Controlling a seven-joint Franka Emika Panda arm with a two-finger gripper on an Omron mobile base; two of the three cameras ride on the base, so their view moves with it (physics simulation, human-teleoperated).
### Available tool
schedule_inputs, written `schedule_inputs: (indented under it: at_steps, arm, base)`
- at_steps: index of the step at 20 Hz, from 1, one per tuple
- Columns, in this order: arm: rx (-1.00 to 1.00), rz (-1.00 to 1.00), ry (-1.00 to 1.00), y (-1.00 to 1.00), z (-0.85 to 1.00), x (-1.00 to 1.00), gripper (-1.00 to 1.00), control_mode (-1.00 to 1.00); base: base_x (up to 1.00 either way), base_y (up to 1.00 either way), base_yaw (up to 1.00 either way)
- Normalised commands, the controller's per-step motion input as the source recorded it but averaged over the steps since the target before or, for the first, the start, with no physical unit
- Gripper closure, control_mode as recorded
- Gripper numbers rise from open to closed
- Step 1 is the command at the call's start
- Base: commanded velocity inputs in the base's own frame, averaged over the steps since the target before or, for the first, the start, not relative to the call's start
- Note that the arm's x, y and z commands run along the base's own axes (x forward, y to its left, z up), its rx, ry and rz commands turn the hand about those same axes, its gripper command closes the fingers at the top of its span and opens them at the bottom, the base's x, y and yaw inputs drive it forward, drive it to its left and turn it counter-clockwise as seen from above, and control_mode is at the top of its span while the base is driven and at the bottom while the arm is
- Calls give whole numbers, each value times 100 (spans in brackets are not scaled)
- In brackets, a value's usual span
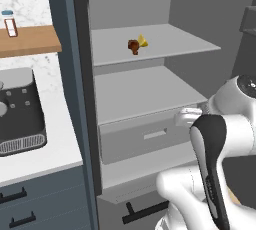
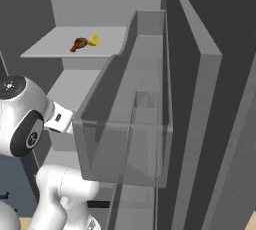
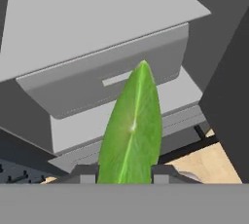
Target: Place one lemon wedge and one chicken drumstick in each tupperware on the nearby counter, to pack two identical lunches.
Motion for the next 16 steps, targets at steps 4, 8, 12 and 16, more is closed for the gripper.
schedule_inputs:
  at_steps: [4,8,12,16]
  arm:
    - [0,8,0,0,-17,-30,100,-100]
    - [0,3,0,0,0,0,100,-100]
    - [0,2,0,0,0,-2,100,-100]
    - [0,1,0,0,0,-16,100,-100]
  base:
    - [0,0,0]
    - [0,0,0]
    - [0,0,0]
    - [0,0,0]
